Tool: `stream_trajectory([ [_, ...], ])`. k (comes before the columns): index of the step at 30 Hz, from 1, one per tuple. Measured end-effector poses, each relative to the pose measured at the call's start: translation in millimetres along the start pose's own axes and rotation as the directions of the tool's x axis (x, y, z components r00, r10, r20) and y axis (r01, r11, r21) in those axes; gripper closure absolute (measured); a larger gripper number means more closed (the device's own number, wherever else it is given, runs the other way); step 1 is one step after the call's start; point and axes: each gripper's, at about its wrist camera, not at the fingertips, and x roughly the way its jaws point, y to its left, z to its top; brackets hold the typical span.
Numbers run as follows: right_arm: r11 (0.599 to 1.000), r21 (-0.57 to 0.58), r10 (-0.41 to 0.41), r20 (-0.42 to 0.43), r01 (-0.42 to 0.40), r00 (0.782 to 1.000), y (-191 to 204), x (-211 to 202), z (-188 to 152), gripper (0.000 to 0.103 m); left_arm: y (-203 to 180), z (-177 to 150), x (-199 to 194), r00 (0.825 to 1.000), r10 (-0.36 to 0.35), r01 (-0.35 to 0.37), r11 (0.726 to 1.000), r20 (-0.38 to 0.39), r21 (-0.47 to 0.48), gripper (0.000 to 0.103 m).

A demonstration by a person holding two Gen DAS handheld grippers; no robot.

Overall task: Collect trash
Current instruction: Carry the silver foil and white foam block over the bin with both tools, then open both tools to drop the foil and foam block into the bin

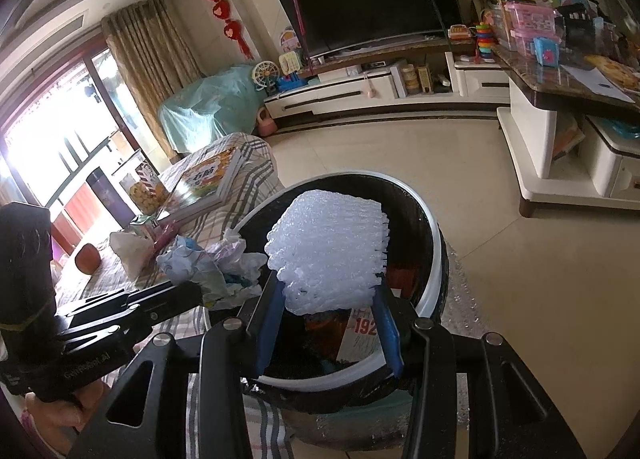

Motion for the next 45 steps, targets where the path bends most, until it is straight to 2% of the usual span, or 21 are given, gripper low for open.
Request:
stream_trajectory([
  [14,1.000,0.002,-0.016,-0.019,0.016,1.000,-3.2,9.9,6.6,0.056,-9.3,6.7,9.6,1.000,0.005,-0.005,1.000,-0.025,-0.005,0.089],
  [17,1.000,0.010,-0.015,-0.019,0.015,1.000,-4.9,9.6,7.4,0.055,-7.3,7.9,10.4,0.999,0.013,-0.014,1.000,-0.030,-0.018,0.083],
  [20,1.000,0.018,-0.018,-0.012,0.019,1.000,-5.9,7.8,8.6,0.051,-6.4,6.4,7.8,1.000,0.016,-0.017,0.999,-0.027,-0.032,0.070],
  [22,0.999,0.028,-0.016,-0.011,0.016,1.000,-7.4,6.6,9.2,0.048,-6.1,3.4,3.1,1.000,0.026,-0.027,0.999,-0.017,-0.035,0.062],
  [23,0.999,0.034,-0.012,-0.008,0.012,1.000,-8.2,5.7,9.2,0.042,-4.9,1.9,1.8,0.999,0.028,-0.029,0.999,-0.014,-0.038,0.059],
  [24,0.999,0.042,-0.008,-0.004,0.008,1.000,-9.0,4.4,8.6,0.035,-4.1,0.1,-0.3,0.999,0.031,-0.032,0.999,-0.011,-0.041,0.058],
  [26,0.999,0.048,-0.012,0.004,0.011,1.000,-8.6,2.4,7.7,0.029,-1.8,-5.2,-4.6,0.999,0.035,-0.035,0.998,-0.011,-0.051,0.058],
  [38,0.997,0.074,0.022,0.019,-0.023,1.000,13.4,-9.5,-6.0,0.017,26.2,-45.7,-44.6,0.997,0.083,-0.083,0.985,-0.004,-0.154,0.050],
  [45,1.000,0.004,0.012,0.030,-0.012,0.999,49.4,-10.0,-20.7,0.013,44.3,-73.7,-79.8,0.983,0.182,-0.175,0.966,0.016,-0.192,0.043],
])
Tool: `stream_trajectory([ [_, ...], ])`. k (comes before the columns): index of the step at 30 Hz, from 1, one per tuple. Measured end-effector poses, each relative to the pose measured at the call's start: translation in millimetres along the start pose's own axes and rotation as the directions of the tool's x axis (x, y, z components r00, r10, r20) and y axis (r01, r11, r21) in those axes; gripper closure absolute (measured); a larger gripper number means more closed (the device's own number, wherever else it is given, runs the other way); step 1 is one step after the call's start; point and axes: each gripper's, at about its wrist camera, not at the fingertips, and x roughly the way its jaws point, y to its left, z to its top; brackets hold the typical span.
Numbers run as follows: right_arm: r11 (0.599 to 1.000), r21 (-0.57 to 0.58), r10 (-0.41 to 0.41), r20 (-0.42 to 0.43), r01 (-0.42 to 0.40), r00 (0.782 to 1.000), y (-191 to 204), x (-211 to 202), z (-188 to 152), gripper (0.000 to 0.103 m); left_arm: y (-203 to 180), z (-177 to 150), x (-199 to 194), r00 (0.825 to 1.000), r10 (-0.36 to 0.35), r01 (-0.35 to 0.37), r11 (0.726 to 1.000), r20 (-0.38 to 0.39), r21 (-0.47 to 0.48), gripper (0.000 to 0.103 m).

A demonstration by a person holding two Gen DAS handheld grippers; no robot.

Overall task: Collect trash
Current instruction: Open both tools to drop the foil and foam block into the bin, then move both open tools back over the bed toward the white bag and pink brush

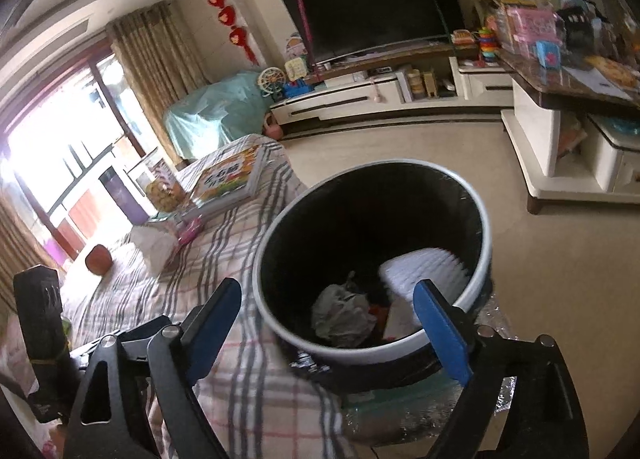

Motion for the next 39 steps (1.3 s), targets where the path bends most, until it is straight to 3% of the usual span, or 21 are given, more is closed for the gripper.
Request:
stream_trajectory([
  [21,0.986,-0.133,0.089,-0.056,-0.096,0.994,80.6,26.7,-26.5,0.009,57.6,-26.4,-63.1,0.992,0.121,-0.117,0.986,0.029,-0.116,0.038],
  [39,0.973,-0.180,0.122,-0.115,-0.142,0.986,119.0,58.9,-29.0,0.009,95.7,-18.6,-55.2,0.989,0.144,-0.140,0.975,0.013,-0.171,0.037],
])
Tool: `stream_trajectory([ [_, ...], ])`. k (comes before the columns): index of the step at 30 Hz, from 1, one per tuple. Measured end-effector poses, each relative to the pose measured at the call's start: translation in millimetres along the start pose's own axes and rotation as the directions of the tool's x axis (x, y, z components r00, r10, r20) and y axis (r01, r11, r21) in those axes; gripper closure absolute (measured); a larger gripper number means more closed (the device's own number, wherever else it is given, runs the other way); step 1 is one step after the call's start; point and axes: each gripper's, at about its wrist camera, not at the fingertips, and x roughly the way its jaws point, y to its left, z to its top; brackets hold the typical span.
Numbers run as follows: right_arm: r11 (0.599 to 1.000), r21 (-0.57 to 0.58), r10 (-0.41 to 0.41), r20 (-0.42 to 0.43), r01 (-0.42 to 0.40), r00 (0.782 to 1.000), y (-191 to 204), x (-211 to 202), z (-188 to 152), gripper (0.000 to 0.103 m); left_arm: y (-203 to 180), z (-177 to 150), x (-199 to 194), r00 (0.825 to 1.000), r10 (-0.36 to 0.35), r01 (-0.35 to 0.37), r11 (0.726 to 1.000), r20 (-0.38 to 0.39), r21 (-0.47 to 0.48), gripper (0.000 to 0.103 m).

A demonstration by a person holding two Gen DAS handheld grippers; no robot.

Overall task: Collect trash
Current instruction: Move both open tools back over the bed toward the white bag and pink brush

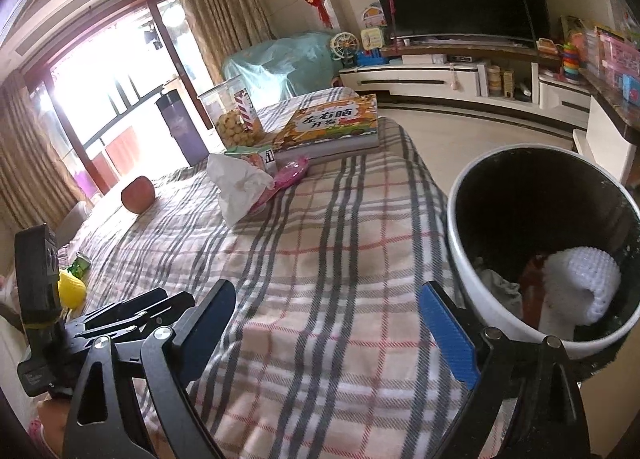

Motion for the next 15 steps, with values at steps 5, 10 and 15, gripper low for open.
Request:
stream_trajectory([
  [5,1.000,0.004,0.012,-0.008,-0.012,1.000,-0.8,10.8,7.9,0.009,7.4,9.6,7.8,1.000,0.008,-0.008,1.000,0.004,-0.006,0.037],
  [10,1.000,-0.002,0.013,-0.007,-0.013,1.000,0.3,20.5,17.5,0.009,12.0,23.7,20.4,1.000,0.004,-0.004,1.000,0.000,-0.012,0.037],
  [15,1.000,-0.011,0.017,0.007,-0.017,1.000,1.0,26.5,24.4,0.009,10.7,43.1,34.9,1.000,0.006,-0.006,1.000,0.017,-0.002,0.037],
])
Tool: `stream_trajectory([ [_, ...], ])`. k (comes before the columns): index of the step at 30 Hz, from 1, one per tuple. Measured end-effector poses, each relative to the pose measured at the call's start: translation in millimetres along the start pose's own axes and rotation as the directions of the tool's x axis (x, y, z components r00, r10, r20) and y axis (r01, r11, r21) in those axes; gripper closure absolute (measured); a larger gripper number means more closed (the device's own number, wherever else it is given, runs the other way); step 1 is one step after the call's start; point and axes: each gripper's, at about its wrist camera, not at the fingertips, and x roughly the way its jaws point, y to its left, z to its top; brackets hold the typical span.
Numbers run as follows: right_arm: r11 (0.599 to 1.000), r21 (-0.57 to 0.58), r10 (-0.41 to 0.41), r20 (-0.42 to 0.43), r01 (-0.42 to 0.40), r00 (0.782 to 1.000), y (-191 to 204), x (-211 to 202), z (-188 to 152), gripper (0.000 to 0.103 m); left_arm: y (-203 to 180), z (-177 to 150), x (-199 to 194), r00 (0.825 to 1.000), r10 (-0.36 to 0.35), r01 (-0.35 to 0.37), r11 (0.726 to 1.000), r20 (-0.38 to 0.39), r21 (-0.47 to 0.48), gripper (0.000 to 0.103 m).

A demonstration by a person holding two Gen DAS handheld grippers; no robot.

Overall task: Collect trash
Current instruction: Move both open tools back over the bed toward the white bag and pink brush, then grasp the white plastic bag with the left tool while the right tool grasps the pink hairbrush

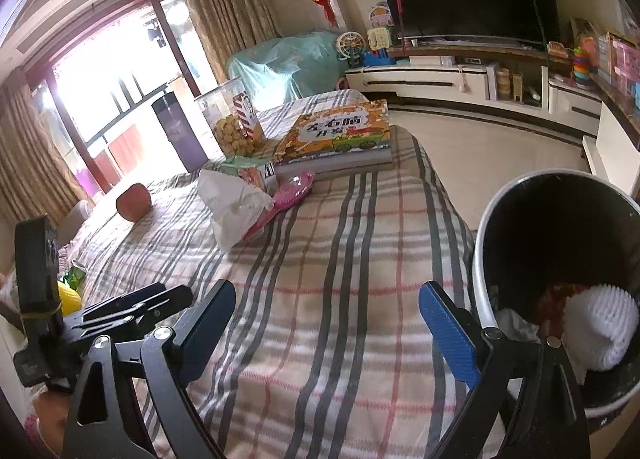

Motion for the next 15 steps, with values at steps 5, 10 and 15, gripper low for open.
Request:
stream_trajectory([
  [5,1.000,0.005,-0.008,0.023,0.007,1.000,-3.7,0.2,4.3,0.009,-3.3,17.0,17.9,0.999,-0.023,0.023,1.000,0.026,0.019,0.039],
  [10,1.000,0.004,0.000,0.010,0.000,1.000,-6.2,6.9,5.3,0.009,-1.6,33.2,41.6,0.999,-0.029,0.028,0.999,0.042,0.027,0.041],
  [15,1.000,0.010,0.013,0.004,-0.013,1.000,-8.4,11.3,6.0,0.009,-0.8,43.0,66.4,0.998,-0.069,0.068,0.996,0.014,0.050,0.065],
])
